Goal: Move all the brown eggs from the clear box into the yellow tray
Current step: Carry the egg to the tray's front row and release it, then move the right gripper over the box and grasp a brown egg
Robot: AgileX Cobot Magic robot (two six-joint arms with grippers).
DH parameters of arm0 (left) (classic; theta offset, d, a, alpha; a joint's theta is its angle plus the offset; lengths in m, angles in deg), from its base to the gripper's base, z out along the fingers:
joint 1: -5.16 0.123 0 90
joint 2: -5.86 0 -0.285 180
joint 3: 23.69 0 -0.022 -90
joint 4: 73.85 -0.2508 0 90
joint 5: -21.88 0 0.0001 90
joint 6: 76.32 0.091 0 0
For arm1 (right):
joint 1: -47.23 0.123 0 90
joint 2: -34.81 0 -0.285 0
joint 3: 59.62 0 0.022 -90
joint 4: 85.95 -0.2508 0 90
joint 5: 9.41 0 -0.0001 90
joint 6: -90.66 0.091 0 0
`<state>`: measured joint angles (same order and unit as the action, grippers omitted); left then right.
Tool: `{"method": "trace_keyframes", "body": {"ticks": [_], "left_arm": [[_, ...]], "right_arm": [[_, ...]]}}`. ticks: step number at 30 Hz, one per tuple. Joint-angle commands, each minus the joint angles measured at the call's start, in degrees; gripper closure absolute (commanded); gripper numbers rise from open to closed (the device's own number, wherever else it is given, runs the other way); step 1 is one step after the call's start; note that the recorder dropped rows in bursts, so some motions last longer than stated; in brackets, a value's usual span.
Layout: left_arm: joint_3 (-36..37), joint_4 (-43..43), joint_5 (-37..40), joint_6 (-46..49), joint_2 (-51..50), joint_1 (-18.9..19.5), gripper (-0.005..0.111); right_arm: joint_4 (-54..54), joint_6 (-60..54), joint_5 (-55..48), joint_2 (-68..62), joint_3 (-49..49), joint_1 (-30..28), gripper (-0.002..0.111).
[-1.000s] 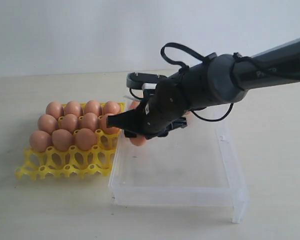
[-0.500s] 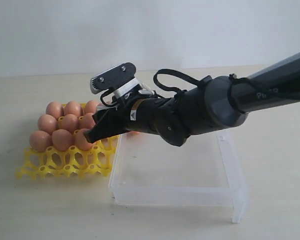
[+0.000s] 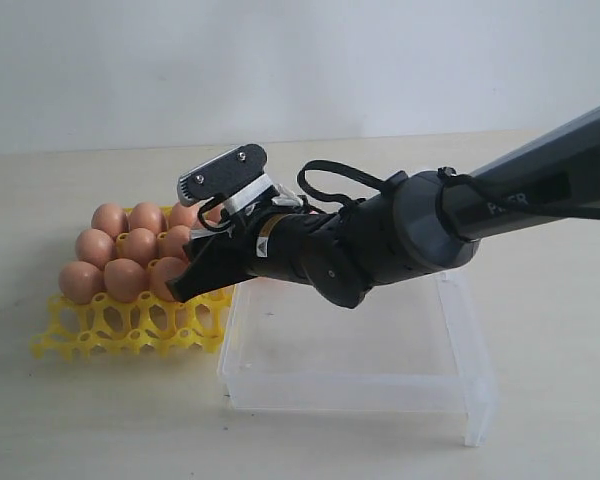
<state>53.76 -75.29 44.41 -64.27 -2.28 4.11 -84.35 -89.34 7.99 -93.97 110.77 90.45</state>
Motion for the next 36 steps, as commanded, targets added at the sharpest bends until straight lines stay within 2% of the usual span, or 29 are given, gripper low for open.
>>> {"method": "trace_keyframes", "body": {"ticks": [1, 7, 10, 14, 22, 29, 36], "left_arm": [[-0.2, 0.0, -0.3, -0.3, 0.3, -0.1, 0.107], [-0.2, 0.0, -0.3, -0.3, 0.3, -0.1, 0.107], [-0.2, 0.0, -0.3, -0.3, 0.3, -0.1, 0.107], [-0.2, 0.0, -0.3, -0.3, 0.3, -0.1, 0.107], [-0.2, 0.0, -0.3, -0.3, 0.3, -0.1, 0.107], [-0.2, 0.0, -0.3, -0.3, 0.3, -0.1, 0.107], [-0.2, 0.0, -0.3, -0.3, 0.3, -0.1, 0.107]], "right_arm": [[-0.2, 0.8, -2.0, 0.0, -0.3, 0.1, 0.091], [-0.2, 2.2, -3.1, 0.0, -0.3, 0.8, 0.050], [-0.2, 1.9, -3.3, 0.0, -0.3, 0.8, 0.039], [-0.2, 1.5, -5.6, 1.4, -0.3, 0.8, 0.039], [0.0, -0.8, -21.1, 15.1, -0.3, 0.3, 0.047], [0.5, 26.5, -32.4, 17.6, -0.3, -3.9, 0.048], [3.4, 37.1, -30.6, 11.0, -0.3, -7.8, 0.048]]}}
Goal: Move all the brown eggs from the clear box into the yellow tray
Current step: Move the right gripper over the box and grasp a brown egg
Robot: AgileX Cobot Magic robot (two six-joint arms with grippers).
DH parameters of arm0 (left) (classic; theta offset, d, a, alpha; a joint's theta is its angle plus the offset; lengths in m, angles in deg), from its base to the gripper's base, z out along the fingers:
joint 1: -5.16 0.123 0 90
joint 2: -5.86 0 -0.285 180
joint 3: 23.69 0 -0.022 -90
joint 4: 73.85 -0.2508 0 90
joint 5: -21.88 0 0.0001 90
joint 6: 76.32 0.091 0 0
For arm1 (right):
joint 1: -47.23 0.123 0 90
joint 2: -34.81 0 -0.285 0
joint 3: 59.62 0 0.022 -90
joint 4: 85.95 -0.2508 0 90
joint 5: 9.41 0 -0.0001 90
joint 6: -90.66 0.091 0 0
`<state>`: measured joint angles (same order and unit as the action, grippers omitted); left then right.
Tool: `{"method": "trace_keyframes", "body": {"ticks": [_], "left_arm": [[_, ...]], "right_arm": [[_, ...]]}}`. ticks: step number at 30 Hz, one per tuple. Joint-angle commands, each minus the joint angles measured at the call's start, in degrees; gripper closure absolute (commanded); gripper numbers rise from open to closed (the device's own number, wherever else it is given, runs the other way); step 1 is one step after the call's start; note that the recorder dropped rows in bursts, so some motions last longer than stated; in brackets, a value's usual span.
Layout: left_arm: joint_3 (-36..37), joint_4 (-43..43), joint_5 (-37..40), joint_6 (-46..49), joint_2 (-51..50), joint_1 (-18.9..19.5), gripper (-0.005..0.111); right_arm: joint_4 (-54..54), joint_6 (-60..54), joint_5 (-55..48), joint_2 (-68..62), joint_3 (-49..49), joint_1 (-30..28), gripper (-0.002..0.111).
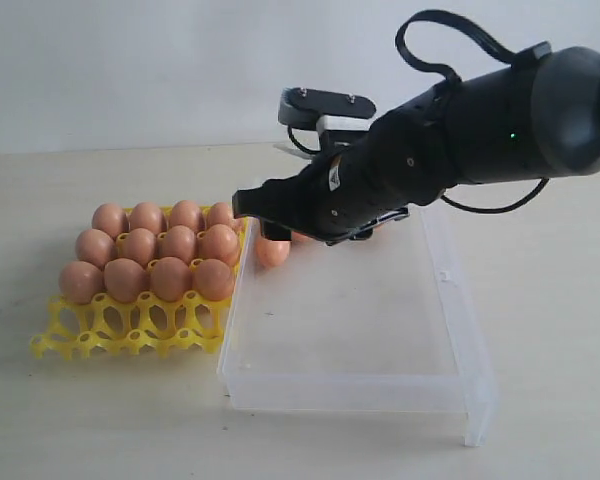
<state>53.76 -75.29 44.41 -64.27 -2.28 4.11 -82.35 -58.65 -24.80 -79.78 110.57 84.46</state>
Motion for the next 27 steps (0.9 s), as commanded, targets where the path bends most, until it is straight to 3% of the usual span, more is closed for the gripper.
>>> {"method": "trace_keyframes", "body": {"ticks": [1, 7, 27], "left_arm": [[-0.2, 0.0, -0.3, -0.3, 0.3, -0.1, 0.107], [-0.2, 0.0, -0.3, -0.3, 0.3, -0.1, 0.107], [-0.2, 0.0, -0.3, -0.3, 0.3, -0.1, 0.107]], "right_arm": [[1.6, 8.5, 3.8, -4.1, -0.1, -2.4, 0.048], [3.1, 22.8, 11.2, -8.5, 1.8, -5.3, 0.048], [5.8, 22.7, 5.8, -18.6, 15.6, -8.5, 0.048]]}}
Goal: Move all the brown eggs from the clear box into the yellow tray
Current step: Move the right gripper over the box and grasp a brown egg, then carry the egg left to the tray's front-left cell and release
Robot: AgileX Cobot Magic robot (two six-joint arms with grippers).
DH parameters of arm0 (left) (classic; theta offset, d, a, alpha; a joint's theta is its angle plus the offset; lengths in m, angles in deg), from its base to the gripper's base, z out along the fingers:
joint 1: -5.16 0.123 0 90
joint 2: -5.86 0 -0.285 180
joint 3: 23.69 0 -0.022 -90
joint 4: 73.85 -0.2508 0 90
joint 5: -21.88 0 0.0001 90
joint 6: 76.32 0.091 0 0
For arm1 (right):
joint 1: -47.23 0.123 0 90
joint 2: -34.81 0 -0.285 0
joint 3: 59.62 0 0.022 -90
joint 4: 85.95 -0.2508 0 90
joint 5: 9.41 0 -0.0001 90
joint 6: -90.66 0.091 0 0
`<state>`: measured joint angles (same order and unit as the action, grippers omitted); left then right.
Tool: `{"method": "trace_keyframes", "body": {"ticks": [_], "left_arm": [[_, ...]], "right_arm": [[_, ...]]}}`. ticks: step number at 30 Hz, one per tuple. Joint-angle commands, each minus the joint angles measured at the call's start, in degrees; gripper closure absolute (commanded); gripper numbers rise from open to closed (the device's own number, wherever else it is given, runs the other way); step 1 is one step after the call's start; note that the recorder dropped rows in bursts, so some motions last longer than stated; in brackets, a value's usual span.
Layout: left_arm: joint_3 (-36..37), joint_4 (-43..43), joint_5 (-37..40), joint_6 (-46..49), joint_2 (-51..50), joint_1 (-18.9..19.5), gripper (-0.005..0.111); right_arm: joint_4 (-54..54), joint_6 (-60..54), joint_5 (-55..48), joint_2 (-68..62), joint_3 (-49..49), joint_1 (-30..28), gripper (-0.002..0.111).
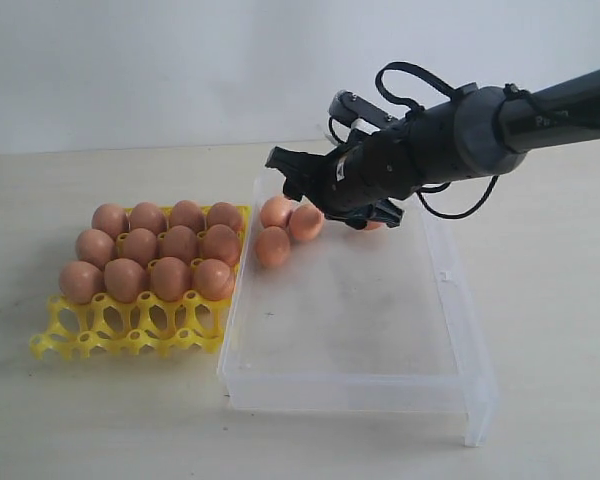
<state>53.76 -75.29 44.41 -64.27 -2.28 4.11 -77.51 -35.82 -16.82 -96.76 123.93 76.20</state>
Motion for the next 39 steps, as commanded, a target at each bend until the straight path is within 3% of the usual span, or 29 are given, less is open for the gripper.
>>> {"method": "trace_keyframes", "body": {"ticks": [1, 9, 13, 16, 21, 22, 29, 35, 39], "left_arm": [[-0.2, 0.0, -0.3, -0.3, 0.3, -0.1, 0.107], [-0.2, 0.0, -0.3, -0.3, 0.3, -0.1, 0.107], [-0.2, 0.0, -0.3, -0.3, 0.3, -0.1, 0.107], [-0.2, 0.0, -0.3, -0.3, 0.3, -0.1, 0.107], [-0.2, 0.0, -0.3, -0.3, 0.3, -0.1, 0.107], [-0.2, 0.0, -0.3, -0.3, 0.3, -0.1, 0.107], [-0.2, 0.0, -0.3, -0.3, 0.3, -0.1, 0.107], [-0.2, 0.0, -0.3, -0.3, 0.3, -0.1, 0.107], [-0.2, 0.0, -0.3, -0.3, 0.3, -0.1, 0.107]], "right_arm": [[1.1, -0.4, -2.8, -2.0, 2.8, -0.3, 0.048], [1.3, -0.8, -3.9, -4.6, 5.2, -0.3, 0.048], [1.6, -1.0, -4.9, -6.0, 6.6, -0.3, 0.053], [2.5, -1.0, -7.2, -6.2, 7.6, -0.3, 0.067], [3.2, -1.1, -10.7, -6.2, 7.6, -0.4, 0.105], [3.2, -1.5, -11.4, -6.2, 7.6, -0.4, 0.108], [3.3, -15.1, -11.3, -0.3, 6.7, 0.5, 0.108], [1.2, -35.0, 5.6, 9.2, -2.2, 5.3, 0.108], [0.5, -39.1, 16.0, 12.1, -7.4, 9.9, 0.108]]}}
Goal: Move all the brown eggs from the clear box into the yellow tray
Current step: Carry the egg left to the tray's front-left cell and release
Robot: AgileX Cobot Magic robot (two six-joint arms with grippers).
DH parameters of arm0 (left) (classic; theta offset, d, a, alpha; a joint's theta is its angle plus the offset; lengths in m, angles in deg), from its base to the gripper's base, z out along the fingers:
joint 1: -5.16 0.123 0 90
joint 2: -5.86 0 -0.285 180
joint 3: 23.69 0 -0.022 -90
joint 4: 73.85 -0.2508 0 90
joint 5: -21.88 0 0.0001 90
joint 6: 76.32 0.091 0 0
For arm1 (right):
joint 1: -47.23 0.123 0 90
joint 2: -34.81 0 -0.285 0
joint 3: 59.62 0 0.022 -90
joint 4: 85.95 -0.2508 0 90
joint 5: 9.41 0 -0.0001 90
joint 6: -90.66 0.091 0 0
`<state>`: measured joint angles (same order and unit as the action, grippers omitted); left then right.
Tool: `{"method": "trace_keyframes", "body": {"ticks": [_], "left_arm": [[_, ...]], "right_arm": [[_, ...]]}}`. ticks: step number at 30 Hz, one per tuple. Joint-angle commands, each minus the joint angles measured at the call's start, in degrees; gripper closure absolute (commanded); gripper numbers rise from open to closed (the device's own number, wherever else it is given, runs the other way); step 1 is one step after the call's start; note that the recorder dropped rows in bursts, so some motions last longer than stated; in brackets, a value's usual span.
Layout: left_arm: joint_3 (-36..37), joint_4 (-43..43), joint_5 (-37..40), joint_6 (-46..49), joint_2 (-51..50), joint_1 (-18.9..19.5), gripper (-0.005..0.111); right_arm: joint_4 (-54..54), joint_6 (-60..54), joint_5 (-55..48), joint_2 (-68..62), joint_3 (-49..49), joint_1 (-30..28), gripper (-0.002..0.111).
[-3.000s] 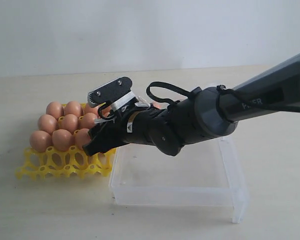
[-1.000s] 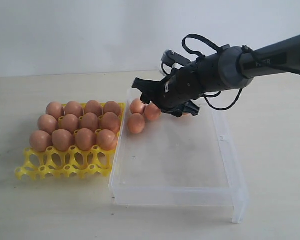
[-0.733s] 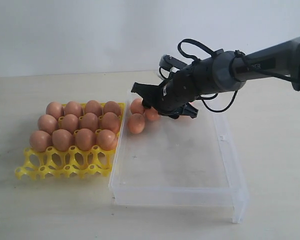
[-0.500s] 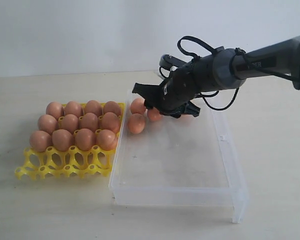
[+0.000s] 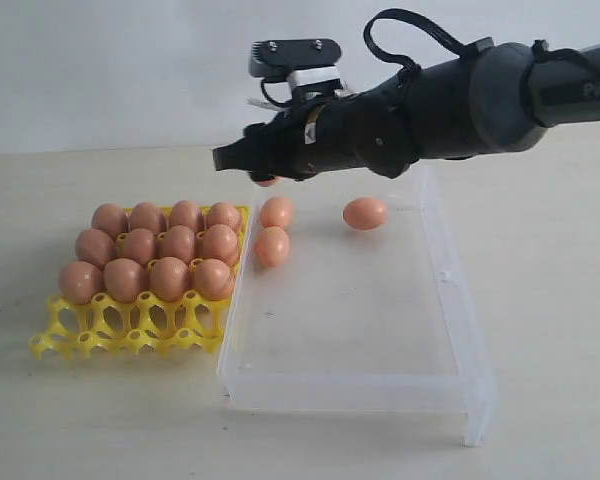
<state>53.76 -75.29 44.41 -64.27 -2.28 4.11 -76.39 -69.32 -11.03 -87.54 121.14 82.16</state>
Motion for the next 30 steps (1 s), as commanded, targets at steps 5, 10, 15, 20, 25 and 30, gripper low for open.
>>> {"method": "trace_keyframes", "body": {"ticks": [5, 10, 15, 20, 25, 30], "left_arm": [[-0.2, 0.0, -0.3, -0.3, 0.3, -0.1, 0.107], [-0.2, 0.0, -0.3, -0.3, 0.3, -0.1, 0.107], [-0.2, 0.0, -0.3, -0.3, 0.3, -0.1, 0.107], [-0.2, 0.0, -0.3, -0.3, 0.3, -0.1, 0.107], [-0.2, 0.0, -0.3, -0.3, 0.3, -0.1, 0.107], [-0.2, 0.0, -0.3, -0.3, 0.3, -0.1, 0.107]], "right_arm": [[-0.4, -8.1, 16.5, 1.6, -5.6, 10.1, 0.108], [-0.4, -12.0, 21.8, -1.6, -5.6, 15.2, 0.108], [1.6, -12.5, 23.6, -5.8, -2.5, 18.5, 0.108], [3.0, -10.3, 19.7, -10.9, 4.2, 19.7, 0.108], [3.1, -8.1, 15.8, -14.2, 8.4, 19.7, 0.108], [3.1, -3.9, 15.5, -16.0, 9.3, 19.7, 0.108]]}}
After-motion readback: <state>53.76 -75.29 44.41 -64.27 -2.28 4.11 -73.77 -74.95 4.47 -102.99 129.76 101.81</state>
